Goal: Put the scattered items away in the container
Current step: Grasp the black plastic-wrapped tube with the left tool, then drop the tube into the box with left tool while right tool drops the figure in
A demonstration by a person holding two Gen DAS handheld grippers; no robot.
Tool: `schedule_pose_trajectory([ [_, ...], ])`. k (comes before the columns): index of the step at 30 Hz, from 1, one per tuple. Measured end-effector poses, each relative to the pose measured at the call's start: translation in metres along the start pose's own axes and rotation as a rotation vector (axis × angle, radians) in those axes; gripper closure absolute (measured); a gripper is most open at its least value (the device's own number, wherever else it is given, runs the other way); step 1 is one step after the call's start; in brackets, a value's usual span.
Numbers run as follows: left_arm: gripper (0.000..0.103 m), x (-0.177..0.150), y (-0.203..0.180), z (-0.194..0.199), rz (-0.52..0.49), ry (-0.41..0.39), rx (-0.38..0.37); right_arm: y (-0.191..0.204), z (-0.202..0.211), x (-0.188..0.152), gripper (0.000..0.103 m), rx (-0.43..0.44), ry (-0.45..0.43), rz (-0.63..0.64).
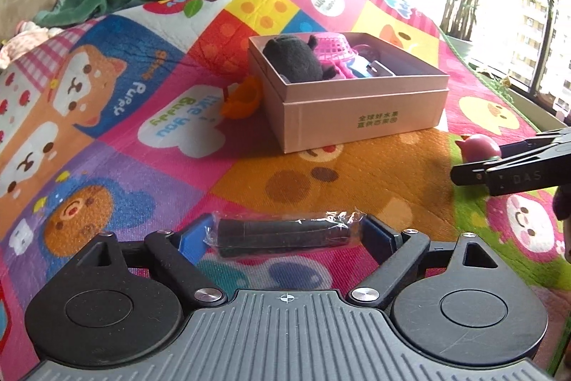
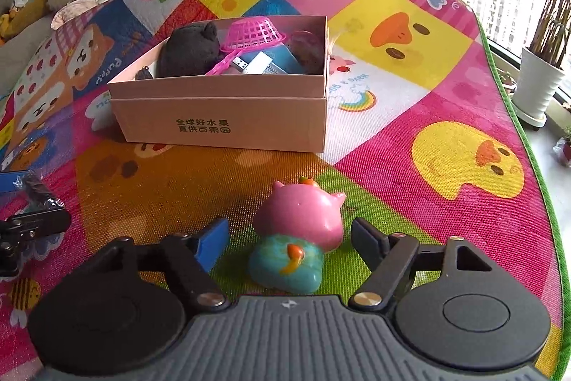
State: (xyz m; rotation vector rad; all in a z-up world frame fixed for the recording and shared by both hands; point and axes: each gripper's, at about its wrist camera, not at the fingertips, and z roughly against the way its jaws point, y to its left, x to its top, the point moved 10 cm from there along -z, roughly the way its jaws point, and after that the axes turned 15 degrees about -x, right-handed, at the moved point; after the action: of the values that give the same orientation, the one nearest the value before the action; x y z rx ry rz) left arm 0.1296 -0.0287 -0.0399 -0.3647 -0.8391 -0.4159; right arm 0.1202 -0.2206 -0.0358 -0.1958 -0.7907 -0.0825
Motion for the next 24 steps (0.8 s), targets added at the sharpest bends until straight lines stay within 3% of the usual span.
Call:
schedule_pose_trajectory([
  [1,0.011,0.0,-0.003,0.001,-0.005,-0.001,-0.009,0.001,0.001,0.001,0.045,-0.002,0.004,0.013],
  [3,0.011,0.0,-0.012,0.004,-0.017,-0.001,-0.029,0.003,0.003,0.002,0.054,0.003,0.028,0.028],
  [7,0.011,-0.003,-0.032,0.012,-0.068,0.001,-0.072,0.003,0.018,-0.003,0.055,0.031,0.09,0.041],
  [11,0.011,0.002,-0.046,0.024,-0.114,-0.015,-0.093,0.003,0.048,0.001,0.055,0.092,0.094,0.054],
  [18,0.011,0.06,-0.054,0.03,-0.208,-0.12,-0.09,-0.005,0.104,0.068,0.055,0.136,-0.087,0.041],
  [21,0.011,0.094,-0.053,0.021,-0.266,-0.17,-0.08,-0.009,0.12,0.108,0.055,0.154,-0.177,0.023],
  [24,0.011,0.126,-0.047,0.001,-0.252,-0.193,-0.095,-0.013,0.127,0.146,0.055,0.171,-0.245,-0.009],
])
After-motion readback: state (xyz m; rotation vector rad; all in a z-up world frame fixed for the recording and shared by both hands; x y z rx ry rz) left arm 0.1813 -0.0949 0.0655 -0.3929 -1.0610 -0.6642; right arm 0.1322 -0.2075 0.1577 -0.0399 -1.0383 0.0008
